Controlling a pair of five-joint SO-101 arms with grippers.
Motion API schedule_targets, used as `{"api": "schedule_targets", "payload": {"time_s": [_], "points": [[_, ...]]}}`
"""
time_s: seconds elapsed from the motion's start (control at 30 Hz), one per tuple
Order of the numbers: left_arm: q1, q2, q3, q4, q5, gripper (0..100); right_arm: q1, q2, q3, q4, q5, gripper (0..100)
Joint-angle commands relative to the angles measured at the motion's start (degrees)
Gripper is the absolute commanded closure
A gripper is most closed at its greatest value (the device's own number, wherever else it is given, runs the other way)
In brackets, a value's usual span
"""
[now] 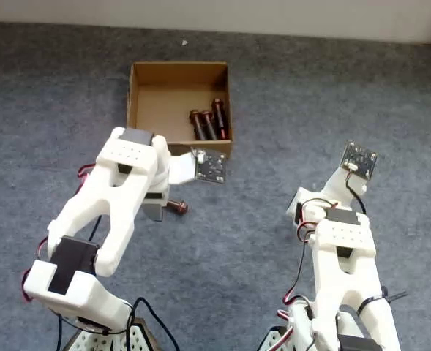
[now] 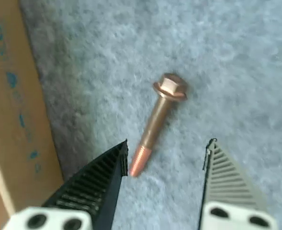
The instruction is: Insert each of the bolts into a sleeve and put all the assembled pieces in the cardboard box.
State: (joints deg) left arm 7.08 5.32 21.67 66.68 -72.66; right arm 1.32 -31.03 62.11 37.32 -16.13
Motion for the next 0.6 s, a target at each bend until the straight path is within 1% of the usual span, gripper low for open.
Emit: {"api": "schedule_targets", "payload": {"time_s": [0.0,0.1,0.3,0.4,0.57], "points": [[2.0,-2.2,3.3,-7.7,-1.5,73,0.7,-1.5,-0.5,-1.4,0.0,99.3],[3.5,-2.2,5.8,-10.6,-1.5,74,0.7,-1.5,-0.5,-1.4,0.0,99.3],[6.1,-2.2,10.5,-20.0,-1.5,88,0.7,-1.5,-0.5,-1.4,0.0,99.3],[6.2,-2.2,13.3,-23.9,-1.5,91,0.7,-1.5,-0.5,-1.4,0.0,99.3],[6.2,-2.4,16.3,-25.1,-1.5,92,0.7,-1.5,-0.5,-1.4,0.0,99.3]]}}
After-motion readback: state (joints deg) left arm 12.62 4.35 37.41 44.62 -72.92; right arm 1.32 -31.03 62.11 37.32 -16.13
